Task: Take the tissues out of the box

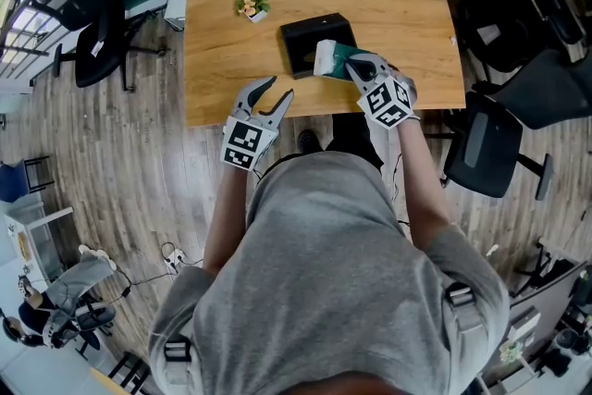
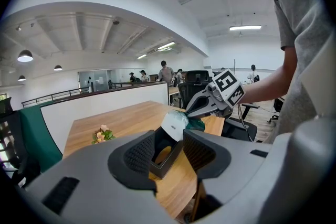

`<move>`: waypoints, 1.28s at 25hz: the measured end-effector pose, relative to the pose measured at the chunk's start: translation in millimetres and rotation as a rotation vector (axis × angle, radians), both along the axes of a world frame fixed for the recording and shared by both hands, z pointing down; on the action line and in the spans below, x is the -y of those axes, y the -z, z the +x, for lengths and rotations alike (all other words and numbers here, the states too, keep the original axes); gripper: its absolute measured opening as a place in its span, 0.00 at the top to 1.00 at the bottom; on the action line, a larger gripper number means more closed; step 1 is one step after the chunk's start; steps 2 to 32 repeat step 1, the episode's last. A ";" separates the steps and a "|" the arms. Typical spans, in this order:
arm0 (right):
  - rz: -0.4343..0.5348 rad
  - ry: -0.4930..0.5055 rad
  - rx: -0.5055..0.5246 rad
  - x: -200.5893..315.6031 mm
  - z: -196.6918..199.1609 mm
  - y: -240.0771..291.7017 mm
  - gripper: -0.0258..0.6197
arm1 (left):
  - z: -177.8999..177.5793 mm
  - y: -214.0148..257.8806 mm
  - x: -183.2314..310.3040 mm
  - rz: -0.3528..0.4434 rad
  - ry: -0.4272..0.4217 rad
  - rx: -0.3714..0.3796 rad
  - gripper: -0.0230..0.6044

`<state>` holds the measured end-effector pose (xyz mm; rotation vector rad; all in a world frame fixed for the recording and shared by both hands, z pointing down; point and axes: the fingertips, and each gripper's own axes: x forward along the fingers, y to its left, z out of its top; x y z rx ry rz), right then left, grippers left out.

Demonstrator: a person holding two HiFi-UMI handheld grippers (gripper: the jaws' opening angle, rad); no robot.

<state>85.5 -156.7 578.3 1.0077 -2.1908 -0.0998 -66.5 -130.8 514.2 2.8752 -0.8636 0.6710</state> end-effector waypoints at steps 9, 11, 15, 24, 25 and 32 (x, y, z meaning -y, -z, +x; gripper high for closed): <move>0.000 0.002 -0.001 0.4 -0.3 -0.2 0.95 | 0.7 -1.0 0.2 -0.005 0.000 -0.001 0.67; 0.000 0.002 -0.001 0.4 -0.3 -0.2 0.95 | 0.7 -1.0 0.2 -0.005 0.000 -0.001 0.67; 0.000 0.002 -0.001 0.4 -0.3 -0.2 0.95 | 0.7 -1.0 0.2 -0.005 0.000 -0.001 0.67; 0.000 0.002 -0.001 0.4 -0.3 -0.2 0.95 | 0.7 -1.0 0.2 -0.005 0.000 -0.001 0.67; 0.000 0.002 -0.001 0.4 -0.3 -0.2 0.95 | 0.7 -1.0 0.2 -0.005 0.000 -0.001 0.67; 0.000 0.002 -0.001 0.4 -0.3 -0.2 0.95 | 0.7 -1.0 0.2 -0.005 0.000 -0.001 0.67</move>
